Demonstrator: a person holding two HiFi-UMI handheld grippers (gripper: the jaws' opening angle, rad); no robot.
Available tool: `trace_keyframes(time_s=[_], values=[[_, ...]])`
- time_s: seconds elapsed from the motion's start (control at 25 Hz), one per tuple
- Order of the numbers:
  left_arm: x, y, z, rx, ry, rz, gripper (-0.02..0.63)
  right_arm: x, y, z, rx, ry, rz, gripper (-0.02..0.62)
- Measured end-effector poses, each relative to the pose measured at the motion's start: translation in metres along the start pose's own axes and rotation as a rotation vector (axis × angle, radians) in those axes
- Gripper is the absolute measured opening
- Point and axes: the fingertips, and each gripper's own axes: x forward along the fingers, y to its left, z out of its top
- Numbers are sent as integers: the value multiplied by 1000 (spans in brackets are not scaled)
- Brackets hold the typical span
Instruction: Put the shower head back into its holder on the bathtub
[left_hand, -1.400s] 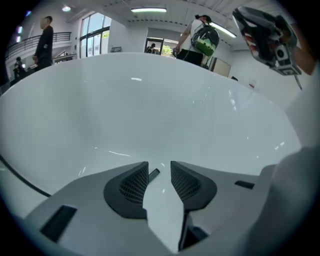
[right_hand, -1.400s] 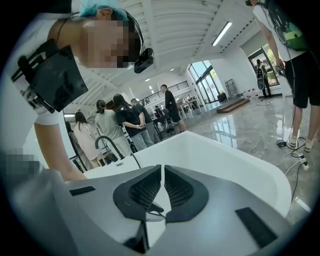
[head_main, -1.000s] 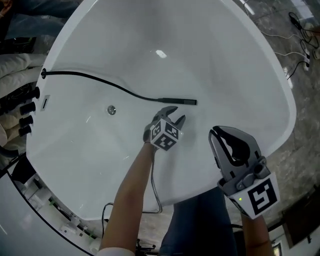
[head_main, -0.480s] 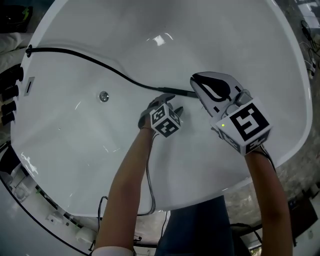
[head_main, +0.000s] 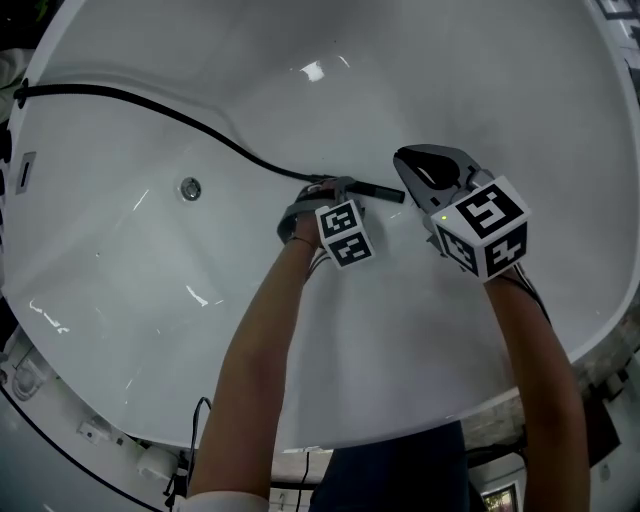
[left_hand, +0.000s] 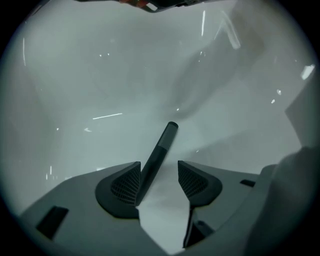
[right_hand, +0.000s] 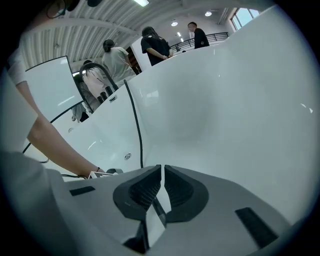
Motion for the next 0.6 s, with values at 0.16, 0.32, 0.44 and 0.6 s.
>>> trace_keyframes(time_s=[0.16,0.32,0.44,0.6], values=[[20,-2,-2,38,18,-2,224,5,-8,-20,10,33,0,8],[34,-2,-4,78,21,-16,224,13,-12,-32,10,59,-3,8],[42,-1,-6,102,28,-18,224,17,-14,-34,13,59,7,8],[50,3,-9,153,43,14,223,21,-18,-38,13,60,5,8]])
